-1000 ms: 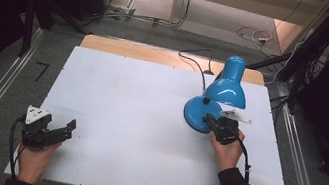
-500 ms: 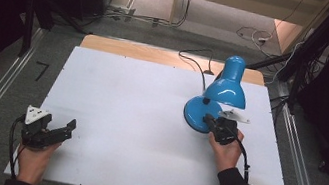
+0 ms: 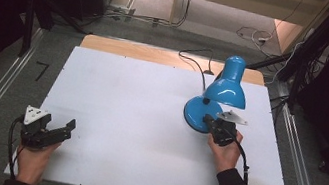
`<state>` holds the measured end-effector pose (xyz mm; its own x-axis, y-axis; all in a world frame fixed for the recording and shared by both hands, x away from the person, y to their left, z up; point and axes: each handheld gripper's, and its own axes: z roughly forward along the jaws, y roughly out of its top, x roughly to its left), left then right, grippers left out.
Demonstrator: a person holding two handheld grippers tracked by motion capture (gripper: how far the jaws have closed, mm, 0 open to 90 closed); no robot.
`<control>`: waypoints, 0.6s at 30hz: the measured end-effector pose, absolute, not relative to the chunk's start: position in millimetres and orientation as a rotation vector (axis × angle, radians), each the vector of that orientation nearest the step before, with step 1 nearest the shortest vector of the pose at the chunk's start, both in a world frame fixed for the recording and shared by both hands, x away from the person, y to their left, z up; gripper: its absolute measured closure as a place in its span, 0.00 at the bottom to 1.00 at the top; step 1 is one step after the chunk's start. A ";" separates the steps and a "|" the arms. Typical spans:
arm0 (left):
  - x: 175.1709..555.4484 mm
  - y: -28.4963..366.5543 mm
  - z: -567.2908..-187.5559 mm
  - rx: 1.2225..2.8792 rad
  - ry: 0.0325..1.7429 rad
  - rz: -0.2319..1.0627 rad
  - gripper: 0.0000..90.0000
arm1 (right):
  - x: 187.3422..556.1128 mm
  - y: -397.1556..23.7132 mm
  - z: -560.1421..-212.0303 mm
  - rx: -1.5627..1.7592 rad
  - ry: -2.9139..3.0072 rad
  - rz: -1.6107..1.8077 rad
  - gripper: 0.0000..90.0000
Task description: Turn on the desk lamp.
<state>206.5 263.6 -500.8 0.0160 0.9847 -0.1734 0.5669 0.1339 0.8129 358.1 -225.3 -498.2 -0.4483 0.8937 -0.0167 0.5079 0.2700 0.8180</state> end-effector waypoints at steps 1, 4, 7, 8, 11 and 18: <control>206.6 263.5 -500.8 1.528 1.648 0.691 0.16 | 358.1 -225.2 -498.4 1.255 2.062 1.057 0.98; 206.5 263.3 -500.6 1.529 1.646 0.690 0.17 | 357.6 -224.9 -498.6 1.254 2.060 1.056 0.98; 206.7 263.6 -500.9 1.528 1.647 0.690 0.16 | 356.6 -223.7 -499.2 1.236 2.055 1.044 0.98; 206.7 263.6 -500.8 1.527 1.647 0.690 0.16 | 356.2 -223.2 -499.3 1.231 2.054 1.039 0.98; 206.1 263.6 -500.4 1.528 1.645 0.693 0.16 | 355.4 -222.4 -499.8 1.221 2.049 1.032 0.98; 206.0 263.7 -500.2 1.527 1.643 0.693 0.16 | 349.3 -218.4 -501.4 1.175 2.058 1.011 0.98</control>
<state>206.0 263.7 -500.2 0.0185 0.9848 -0.1727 0.5639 0.1323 0.8152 349.3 -218.4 -501.4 -0.4613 0.8819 -0.0976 0.4618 0.3326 0.8223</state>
